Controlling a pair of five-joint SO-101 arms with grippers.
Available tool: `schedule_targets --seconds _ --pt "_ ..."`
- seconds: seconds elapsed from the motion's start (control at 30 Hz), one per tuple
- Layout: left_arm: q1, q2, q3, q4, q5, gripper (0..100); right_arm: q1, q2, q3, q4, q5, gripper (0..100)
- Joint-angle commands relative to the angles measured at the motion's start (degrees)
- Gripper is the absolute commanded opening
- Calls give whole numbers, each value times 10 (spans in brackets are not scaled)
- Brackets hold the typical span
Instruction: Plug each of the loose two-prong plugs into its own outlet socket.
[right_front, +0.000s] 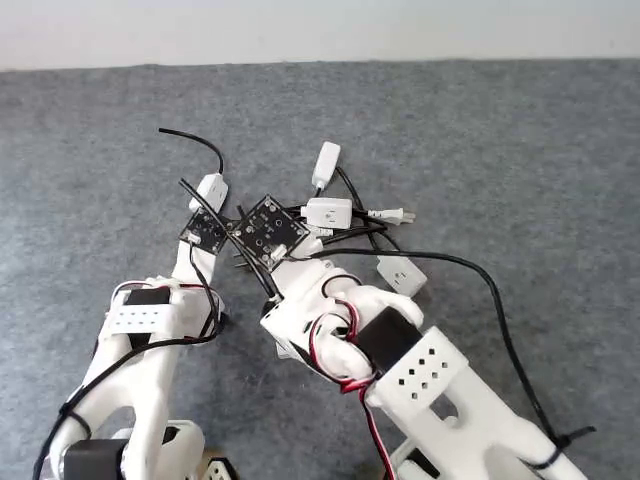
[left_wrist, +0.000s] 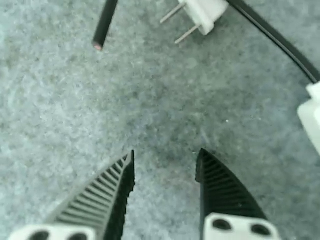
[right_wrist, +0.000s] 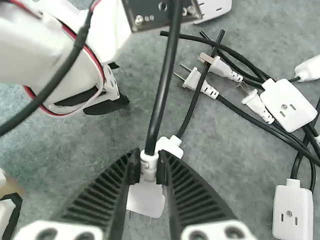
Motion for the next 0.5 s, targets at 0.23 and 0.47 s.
schedule_targets --seconds 0.23,0.47 --pt "5 -3 -25 16 -30 192 -1 99 -9 -81 -4 8" --pt "16 -3 -24 18 -32 192 0 109 -8 -117 -3 8"
